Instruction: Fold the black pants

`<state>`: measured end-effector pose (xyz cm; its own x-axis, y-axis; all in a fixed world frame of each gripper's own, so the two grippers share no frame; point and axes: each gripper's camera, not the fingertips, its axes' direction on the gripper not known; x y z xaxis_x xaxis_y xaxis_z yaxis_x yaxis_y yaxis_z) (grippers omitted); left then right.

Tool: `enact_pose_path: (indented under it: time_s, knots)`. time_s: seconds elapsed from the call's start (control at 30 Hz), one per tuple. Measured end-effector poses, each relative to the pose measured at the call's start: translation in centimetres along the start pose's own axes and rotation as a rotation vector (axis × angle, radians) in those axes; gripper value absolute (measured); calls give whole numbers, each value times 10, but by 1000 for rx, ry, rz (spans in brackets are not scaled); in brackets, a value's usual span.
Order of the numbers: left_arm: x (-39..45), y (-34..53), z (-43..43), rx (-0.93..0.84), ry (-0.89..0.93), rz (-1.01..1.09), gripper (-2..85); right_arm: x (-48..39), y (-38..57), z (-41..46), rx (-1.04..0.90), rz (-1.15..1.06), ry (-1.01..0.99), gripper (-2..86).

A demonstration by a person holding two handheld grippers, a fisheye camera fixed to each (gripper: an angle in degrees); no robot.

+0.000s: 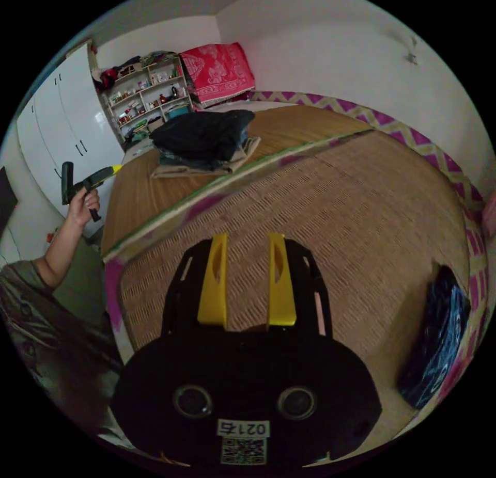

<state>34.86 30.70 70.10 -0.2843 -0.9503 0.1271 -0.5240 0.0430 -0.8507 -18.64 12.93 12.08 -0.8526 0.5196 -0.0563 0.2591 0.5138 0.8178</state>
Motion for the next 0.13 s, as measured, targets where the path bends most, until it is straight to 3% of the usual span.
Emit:
enact_pose_path:
  time_s: [0.13]
  knots:
    - [88,70,-4,-2,150,144,-9,9,102,-67,124,74,126,117]
